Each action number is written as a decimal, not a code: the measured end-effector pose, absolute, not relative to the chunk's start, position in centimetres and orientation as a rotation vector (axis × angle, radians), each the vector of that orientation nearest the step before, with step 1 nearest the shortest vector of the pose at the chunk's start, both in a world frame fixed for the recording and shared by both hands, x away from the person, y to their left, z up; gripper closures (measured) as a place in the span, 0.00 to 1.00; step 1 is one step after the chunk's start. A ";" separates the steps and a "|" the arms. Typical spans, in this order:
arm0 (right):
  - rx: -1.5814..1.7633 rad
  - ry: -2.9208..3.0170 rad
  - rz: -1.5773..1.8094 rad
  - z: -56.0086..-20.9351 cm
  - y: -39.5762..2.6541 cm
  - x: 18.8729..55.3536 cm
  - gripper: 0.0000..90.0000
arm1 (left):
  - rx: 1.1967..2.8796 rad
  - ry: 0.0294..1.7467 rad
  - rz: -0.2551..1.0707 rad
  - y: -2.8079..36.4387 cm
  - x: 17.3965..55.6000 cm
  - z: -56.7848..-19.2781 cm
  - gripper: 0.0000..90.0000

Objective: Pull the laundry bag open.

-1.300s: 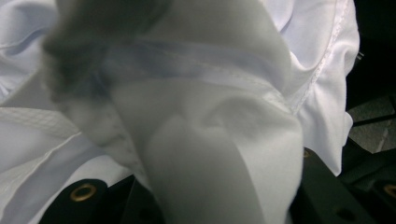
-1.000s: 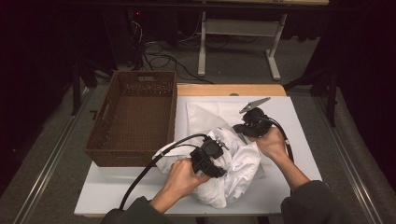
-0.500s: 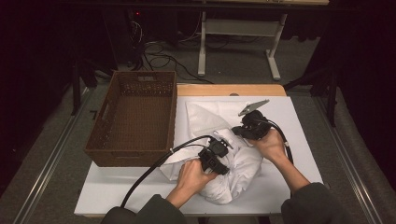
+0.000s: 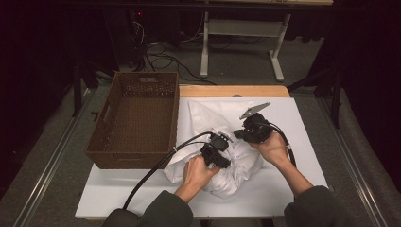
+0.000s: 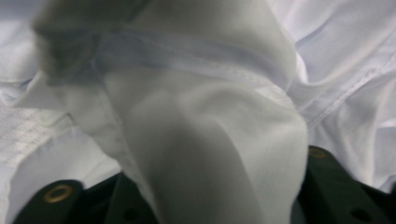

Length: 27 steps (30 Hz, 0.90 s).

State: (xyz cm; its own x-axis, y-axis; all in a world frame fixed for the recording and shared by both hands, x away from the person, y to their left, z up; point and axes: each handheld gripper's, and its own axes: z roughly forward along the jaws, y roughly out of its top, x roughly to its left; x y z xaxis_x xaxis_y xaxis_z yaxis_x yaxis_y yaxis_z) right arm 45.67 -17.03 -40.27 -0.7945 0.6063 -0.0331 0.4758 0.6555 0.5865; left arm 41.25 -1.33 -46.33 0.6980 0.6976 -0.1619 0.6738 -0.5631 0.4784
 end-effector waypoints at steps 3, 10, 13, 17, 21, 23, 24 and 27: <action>0.893 2.648 0.836 -40.4 -17.1 45.8 1.00 | 2.399 1.017 0.040 -1.1 41.3 -45.8 0.54; 0.902 2.639 0.840 -40.6 -17.2 46.1 1.00 | 2.393 0.964 0.096 -0.7 40.7 -44.2 0.38; 0.911 2.639 0.838 -40.5 -17.2 46.0 1.00 | 2.380 0.950 0.094 -0.5 40.7 -44.1 0.36; 0.913 2.636 0.845 -40.5 -17.3 45.9 1.00 | 2.372 0.940 0.108 -0.7 40.5 -44.0 0.36; 0.919 2.630 0.853 -40.6 -17.7 45.8 1.00 | 2.337 0.912 0.094 -1.1 40.5 -43.0 0.38; 0.923 2.626 0.860 -40.6 -18.0 45.9 1.00 | 2.324 0.913 0.088 -1.1 40.6 -42.9 0.38; 0.928 2.628 0.862 -40.7 -18.2 45.9 1.00 | 2.313 0.918 0.076 -1.2 40.6 -42.8 0.38; 0.939 2.627 0.867 -40.7 -18.4 46.0 1.00 | 2.315 0.920 0.073 -1.4 40.5 -42.9 0.38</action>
State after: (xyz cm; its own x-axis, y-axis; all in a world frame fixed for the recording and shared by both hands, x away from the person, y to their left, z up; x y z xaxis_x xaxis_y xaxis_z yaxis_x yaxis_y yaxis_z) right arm 45.97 -18.40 -40.71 -0.7719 0.6357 -0.0081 0.5059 0.6220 0.5976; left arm 40.53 -1.37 -42.93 0.7535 0.6340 -0.1741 0.5984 -0.5516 0.5811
